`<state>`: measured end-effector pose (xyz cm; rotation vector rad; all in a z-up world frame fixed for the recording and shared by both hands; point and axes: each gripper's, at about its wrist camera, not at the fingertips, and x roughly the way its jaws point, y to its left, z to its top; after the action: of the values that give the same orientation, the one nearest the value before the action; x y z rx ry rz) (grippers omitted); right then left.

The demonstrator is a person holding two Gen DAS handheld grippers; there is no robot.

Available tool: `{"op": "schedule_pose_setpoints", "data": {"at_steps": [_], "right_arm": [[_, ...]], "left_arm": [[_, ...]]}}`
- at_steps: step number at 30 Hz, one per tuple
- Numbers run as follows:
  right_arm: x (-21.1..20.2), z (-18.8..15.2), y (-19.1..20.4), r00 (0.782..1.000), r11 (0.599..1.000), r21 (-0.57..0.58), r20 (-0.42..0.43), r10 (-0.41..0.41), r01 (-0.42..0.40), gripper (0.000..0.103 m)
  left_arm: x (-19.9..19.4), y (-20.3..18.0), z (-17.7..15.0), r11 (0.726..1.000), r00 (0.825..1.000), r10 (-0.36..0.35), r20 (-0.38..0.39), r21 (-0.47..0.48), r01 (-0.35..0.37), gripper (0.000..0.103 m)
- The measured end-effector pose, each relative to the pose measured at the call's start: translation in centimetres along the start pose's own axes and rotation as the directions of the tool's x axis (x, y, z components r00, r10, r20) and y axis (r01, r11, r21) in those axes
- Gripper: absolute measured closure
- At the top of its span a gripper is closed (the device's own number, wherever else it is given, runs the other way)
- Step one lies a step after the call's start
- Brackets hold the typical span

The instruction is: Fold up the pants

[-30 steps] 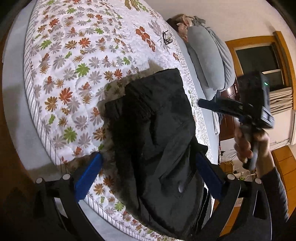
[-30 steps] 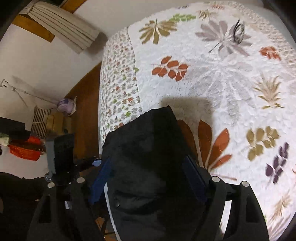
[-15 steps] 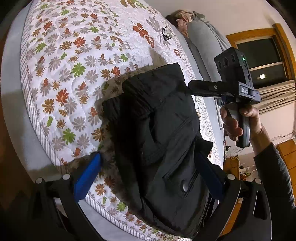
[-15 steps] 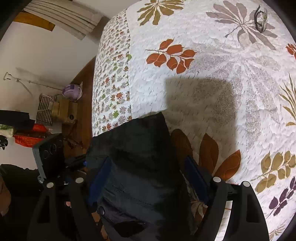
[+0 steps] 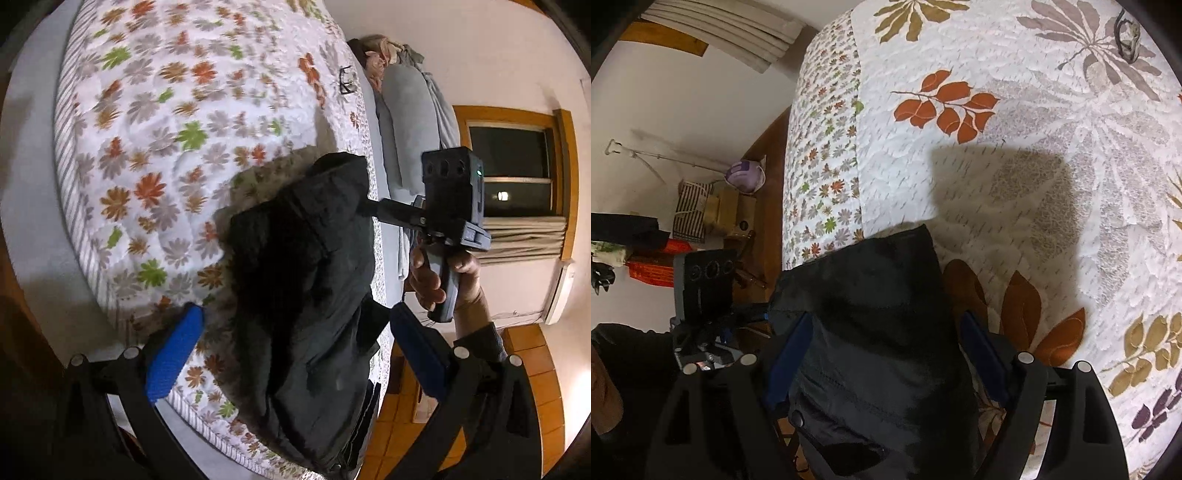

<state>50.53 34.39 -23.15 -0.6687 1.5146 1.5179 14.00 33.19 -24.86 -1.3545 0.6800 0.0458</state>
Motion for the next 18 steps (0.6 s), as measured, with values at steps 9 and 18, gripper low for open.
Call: {"op": "schedule_pose_setpoints", "data": {"at_steps": [9,18], "right_arm": [[1.6,0.3,-0.2,0.999,0.999,-0.009,-0.033,0.042,-0.043,0.019],[2.5,0.6,0.1,0.999,0.999,-0.024,-0.044,0.024,-0.025,0.051]], "left_arm": [[0.8,-0.7,0.0,1.0,1.0,0.006,-0.006,-0.001,-0.006,0.003],[0.0,-0.6,-0.3,1.0,1.0,0.002,0.002,0.013,-0.002,0.075]]}}
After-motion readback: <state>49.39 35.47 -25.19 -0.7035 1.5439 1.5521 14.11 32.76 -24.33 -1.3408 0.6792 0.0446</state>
